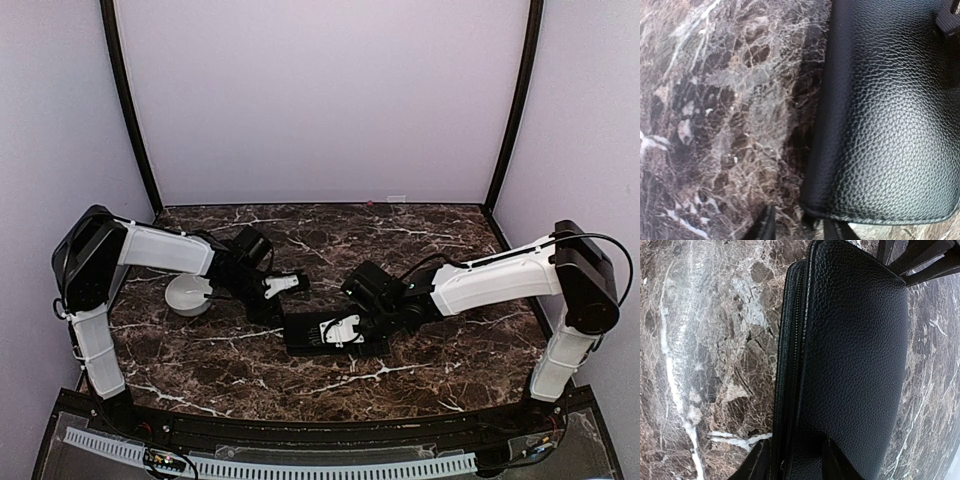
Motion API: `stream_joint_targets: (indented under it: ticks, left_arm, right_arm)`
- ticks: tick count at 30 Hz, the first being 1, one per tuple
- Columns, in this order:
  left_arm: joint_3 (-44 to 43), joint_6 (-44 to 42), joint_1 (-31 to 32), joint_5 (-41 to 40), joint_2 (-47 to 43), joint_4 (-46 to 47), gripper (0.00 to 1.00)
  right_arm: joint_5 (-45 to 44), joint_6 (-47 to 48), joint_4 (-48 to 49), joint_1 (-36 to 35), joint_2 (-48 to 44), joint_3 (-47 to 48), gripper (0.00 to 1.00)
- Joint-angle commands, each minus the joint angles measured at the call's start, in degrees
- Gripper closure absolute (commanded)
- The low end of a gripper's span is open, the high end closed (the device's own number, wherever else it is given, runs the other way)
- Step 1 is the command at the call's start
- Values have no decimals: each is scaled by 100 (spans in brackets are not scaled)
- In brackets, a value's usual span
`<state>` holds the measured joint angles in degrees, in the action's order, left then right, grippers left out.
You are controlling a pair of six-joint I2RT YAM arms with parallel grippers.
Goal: Sort the hair-cutting tools
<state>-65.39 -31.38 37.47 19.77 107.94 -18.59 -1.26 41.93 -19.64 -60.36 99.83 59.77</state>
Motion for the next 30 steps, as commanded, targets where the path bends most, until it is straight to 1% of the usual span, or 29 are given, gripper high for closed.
stream_joint_targets:
  ticks: [1, 6, 9, 13, 19, 21, 23, 26, 30]
  left_arm:
    - [-47, -53, 138, 212, 98, -26, 74]
    - [-103, 32, 142, 173, 122, -2, 92]
    - [-176, 142, 131, 107, 115, 13, 100]
    - [-220, 298, 129, -38, 93, 131, 100]
    - [-310, 451, 125, -462, 144, 66, 100]
    - [-352, 449, 105, -508, 140, -18, 100]
    - [-365, 411, 87, -454, 129, -73, 100]
    - [-359, 413, 79, -277, 122, -57, 100]
    - [-373, 384, 82, -111, 122, -121, 100]
  right_arm:
    - [-184, -41, -219, 9, 113, -30, 65]
    - [-436, -128, -93, 30, 111, -187, 66]
    - [-606, -123, 44, 122, 100, -336, 67]
    - [-696, -110, 138, 429, 126, -399, 69]
    - [-970, -32, 352, 772, 203, -453, 70]
    - [-915, -18, 315, 784, 206, -449, 70]
    - [-598, -1, 167, 748, 171, -411, 69]
    - [-179, 97, -93, 544, 6, -391, 65]
    - [-185, 28, -92, 186, -122, -285, 55]
